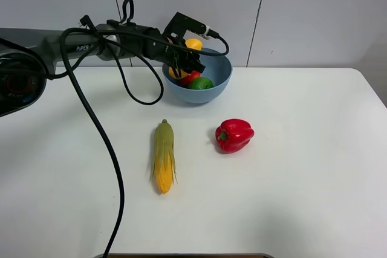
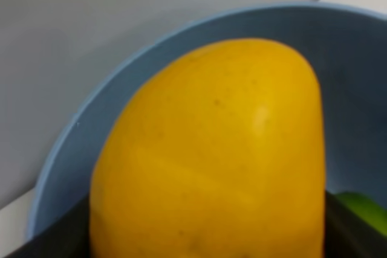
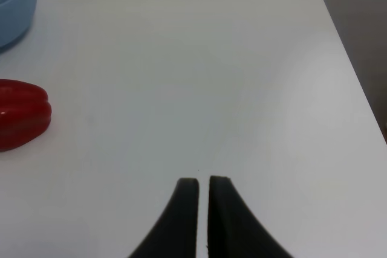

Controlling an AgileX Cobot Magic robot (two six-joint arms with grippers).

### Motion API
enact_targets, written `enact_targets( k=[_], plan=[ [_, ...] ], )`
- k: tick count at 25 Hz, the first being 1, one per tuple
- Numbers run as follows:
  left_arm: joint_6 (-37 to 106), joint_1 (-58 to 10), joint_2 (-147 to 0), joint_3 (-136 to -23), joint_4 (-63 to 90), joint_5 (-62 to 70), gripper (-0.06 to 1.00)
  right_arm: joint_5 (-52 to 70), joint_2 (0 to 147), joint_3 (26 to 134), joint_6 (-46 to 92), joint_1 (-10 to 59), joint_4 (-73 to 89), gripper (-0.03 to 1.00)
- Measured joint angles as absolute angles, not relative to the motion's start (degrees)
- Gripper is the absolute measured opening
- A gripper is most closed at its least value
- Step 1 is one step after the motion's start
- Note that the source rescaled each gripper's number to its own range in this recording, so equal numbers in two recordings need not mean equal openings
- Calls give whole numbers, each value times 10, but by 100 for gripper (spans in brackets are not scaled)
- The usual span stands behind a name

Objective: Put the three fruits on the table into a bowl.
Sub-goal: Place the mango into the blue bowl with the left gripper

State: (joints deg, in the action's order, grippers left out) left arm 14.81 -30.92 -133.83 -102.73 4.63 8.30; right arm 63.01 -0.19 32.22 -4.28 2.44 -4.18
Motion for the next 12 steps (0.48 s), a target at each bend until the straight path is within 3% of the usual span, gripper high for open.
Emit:
enact_targets(
  k=[5, 12],
  plan=[
    [148, -316, -1338, -1027, 46, 84, 65, 630, -2, 322, -43, 24, -42, 0],
    [148, -319, -1338, -1027, 46, 91, 92, 630, -2, 322, -43, 24, -42, 0]
  ],
)
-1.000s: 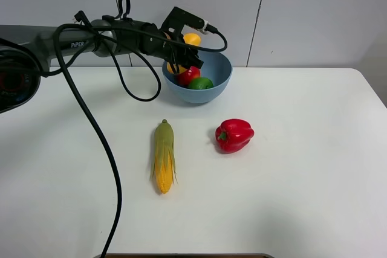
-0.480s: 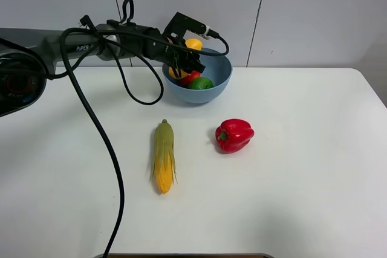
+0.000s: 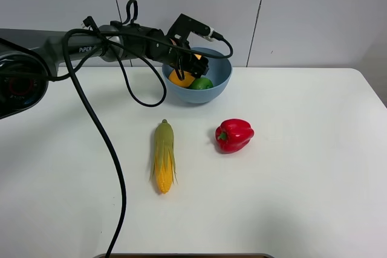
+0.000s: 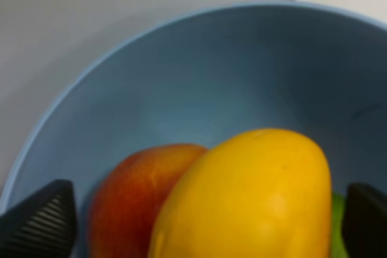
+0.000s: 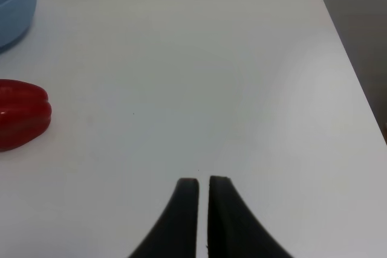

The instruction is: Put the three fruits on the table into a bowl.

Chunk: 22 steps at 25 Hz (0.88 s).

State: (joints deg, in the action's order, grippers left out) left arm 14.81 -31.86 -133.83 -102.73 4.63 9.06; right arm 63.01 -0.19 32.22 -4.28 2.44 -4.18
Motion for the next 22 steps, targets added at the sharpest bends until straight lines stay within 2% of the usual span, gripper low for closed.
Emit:
enact_targets(
  k=[3, 10, 22],
  plan=[
    [148, -319, -1338, -1027, 46, 101, 97, 630, -2, 322, -43, 24, -42, 0],
    [148, -320, -1319, -1027, 34, 128, 98, 630, -2, 322, -43, 24, -42, 0],
    [148, -330, -1143, -1027, 13, 263, 98, 630, -2, 322, -43, 24, -42, 0]
  ],
)
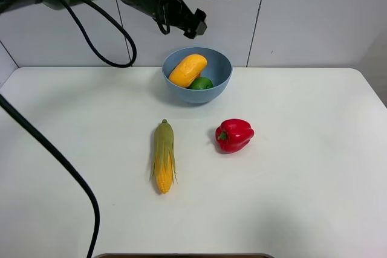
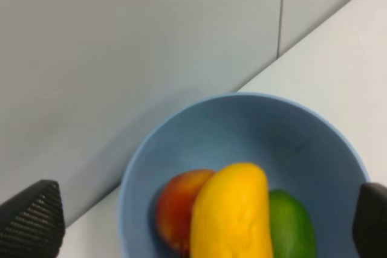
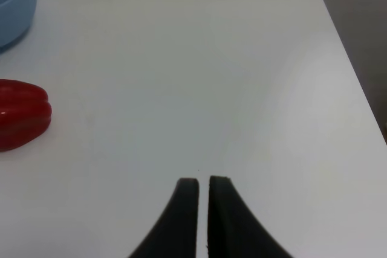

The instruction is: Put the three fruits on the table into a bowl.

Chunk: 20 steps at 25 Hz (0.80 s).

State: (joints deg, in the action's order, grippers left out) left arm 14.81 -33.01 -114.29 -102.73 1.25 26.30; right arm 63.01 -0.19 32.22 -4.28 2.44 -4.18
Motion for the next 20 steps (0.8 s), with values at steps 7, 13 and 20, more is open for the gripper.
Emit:
enact_targets(
  k=[7, 13, 20],
  plan=[
    [148, -313, -1053, -1027, -35, 393, 98, 630, -2, 322, -43, 24, -42, 0],
    [135, -262, -982, -1027, -46, 481, 98, 630, -2, 322, -43, 24, -42, 0],
    [120, -197, -905, -1025, -63, 576, 98, 630, -2, 322, -43, 24, -42, 0]
  ],
)
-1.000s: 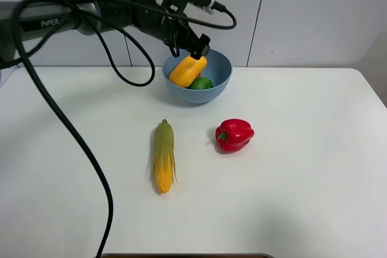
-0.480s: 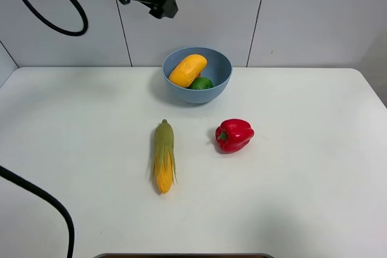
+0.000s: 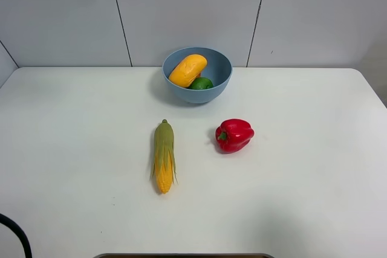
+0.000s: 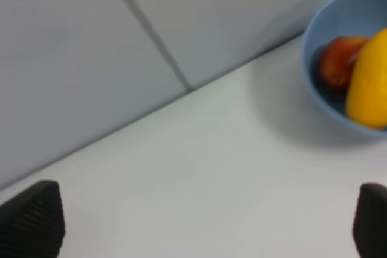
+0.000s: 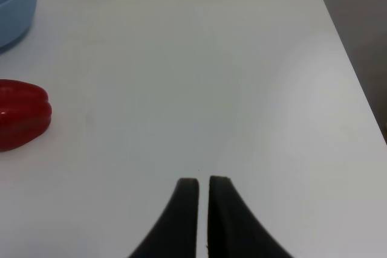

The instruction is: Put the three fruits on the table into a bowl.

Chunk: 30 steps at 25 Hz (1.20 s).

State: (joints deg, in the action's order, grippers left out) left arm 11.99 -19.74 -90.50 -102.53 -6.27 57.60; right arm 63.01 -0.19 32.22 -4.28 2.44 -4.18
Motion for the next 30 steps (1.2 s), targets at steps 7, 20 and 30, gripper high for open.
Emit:
enact_targets(
  k=[7, 20, 30],
  plan=[
    [93, -148, -798, -963, -75, 621, 98, 630, -2, 322, -43, 24, -42, 0],
    [67, -93, -544, -762, -87, 648, 50, 630, -2, 322, -43, 24, -42, 0],
    [47, -93, -332, -666, -84, 696, 2, 630, -2, 322, -43, 24, -42, 0]
  ],
)
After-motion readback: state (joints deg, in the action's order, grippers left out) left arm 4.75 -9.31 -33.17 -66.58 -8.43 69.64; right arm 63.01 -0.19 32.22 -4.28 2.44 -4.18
